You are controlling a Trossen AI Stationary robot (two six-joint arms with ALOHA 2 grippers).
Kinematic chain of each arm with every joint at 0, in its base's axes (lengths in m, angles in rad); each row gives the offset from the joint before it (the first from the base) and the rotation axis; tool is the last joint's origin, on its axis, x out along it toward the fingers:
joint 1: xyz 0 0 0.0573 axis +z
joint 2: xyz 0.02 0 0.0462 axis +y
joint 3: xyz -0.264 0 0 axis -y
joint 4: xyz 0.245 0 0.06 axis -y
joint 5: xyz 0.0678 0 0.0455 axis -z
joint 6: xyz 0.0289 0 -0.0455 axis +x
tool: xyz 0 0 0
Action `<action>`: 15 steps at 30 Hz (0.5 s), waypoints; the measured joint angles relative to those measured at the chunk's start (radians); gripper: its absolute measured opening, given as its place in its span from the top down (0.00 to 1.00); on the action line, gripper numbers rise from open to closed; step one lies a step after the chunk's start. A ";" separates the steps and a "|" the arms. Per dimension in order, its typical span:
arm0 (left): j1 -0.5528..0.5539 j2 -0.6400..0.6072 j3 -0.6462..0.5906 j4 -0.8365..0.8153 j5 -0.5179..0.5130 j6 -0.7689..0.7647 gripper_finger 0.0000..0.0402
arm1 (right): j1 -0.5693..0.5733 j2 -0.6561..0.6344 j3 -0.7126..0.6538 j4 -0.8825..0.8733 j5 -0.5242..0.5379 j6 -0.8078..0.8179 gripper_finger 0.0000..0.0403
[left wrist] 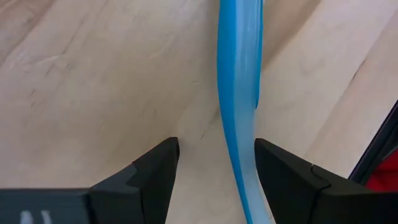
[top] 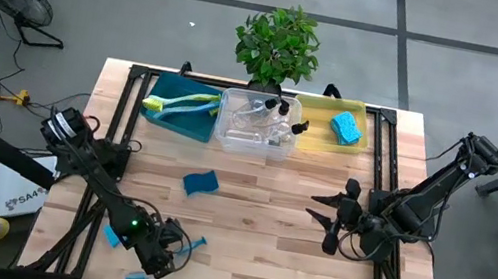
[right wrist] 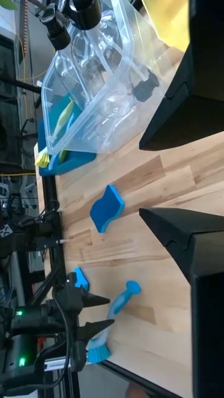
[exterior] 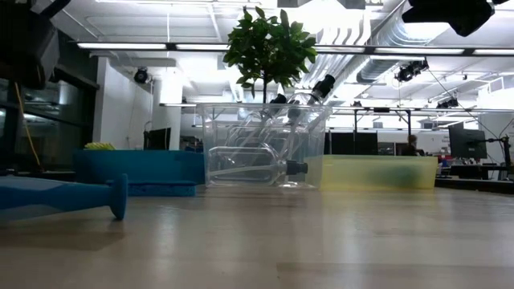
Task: Pick & Place Kitchen Sink Supplies
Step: Put the blue dish brush into the blue bin
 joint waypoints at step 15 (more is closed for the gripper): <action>0.001 0.007 -0.005 -0.028 0.006 0.025 0.90 | 0.000 0.000 0.000 0.000 -0.006 0.008 0.62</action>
